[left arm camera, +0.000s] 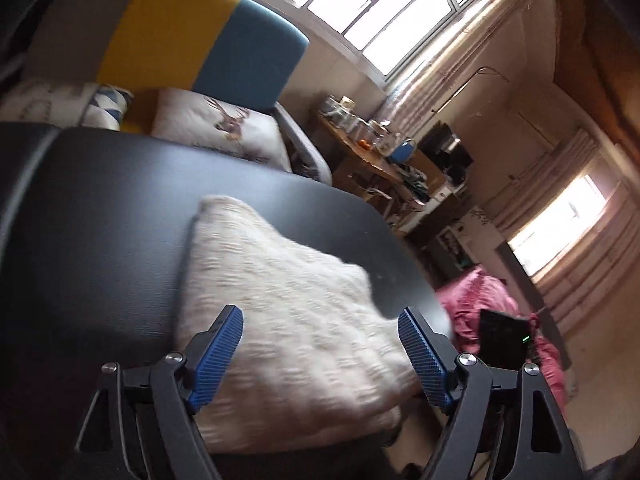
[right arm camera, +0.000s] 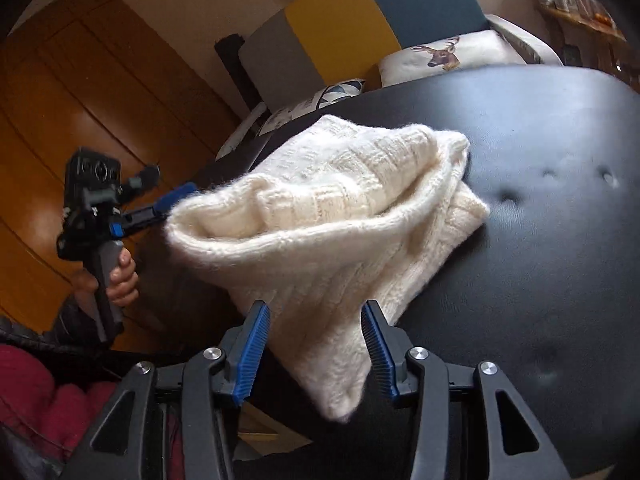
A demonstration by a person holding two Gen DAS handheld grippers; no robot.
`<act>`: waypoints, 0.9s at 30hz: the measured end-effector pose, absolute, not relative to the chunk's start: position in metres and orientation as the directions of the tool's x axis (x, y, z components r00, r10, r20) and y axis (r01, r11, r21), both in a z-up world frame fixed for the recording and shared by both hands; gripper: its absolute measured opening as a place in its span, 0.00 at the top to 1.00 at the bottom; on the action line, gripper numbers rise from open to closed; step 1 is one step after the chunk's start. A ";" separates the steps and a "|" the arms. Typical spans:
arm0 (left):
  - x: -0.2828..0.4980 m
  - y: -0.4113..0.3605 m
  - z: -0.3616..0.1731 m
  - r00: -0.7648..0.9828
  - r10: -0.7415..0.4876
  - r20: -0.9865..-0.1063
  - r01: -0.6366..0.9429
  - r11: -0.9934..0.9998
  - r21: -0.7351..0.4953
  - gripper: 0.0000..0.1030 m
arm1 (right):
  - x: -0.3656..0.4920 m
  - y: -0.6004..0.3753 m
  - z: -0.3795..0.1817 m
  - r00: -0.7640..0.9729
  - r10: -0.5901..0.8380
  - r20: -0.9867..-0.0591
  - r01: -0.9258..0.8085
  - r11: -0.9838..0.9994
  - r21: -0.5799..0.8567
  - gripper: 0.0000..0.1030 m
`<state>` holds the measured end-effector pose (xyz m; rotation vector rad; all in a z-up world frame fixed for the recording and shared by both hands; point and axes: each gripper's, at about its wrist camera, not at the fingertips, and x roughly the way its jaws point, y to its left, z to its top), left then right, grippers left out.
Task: Fold clothes
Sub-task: 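Open the left gripper and release the folded sweater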
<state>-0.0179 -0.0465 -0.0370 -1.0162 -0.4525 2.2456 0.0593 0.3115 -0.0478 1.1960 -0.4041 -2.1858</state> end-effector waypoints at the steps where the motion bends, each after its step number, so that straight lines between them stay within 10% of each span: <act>1: -0.014 -0.057 -0.042 -0.520 0.633 -0.574 -0.398 -0.773 -0.493 0.21 | 0.064 0.310 -0.041 -0.420 -0.628 -0.655 0.361 -0.778 0.515 0.52; 11: 0.032 -0.053 -0.084 -0.376 0.660 -0.650 -0.573 -0.717 -0.397 0.19 | 0.053 0.243 0.026 -0.334 -0.664 -0.669 0.579 -0.705 0.410 0.39; 19: 0.022 0.001 -0.097 -0.264 0.674 -0.690 -0.724 -0.611 -0.321 0.08 | 0.036 0.229 -0.058 -0.091 -0.562 -0.822 0.475 -0.750 0.460 0.40; 27: 0.025 0.008 -0.097 -0.145 0.701 -0.698 -0.746 -0.541 -0.389 0.08 | 0.053 0.280 -0.068 -0.173 -0.703 -0.690 0.318 -0.703 0.636 0.41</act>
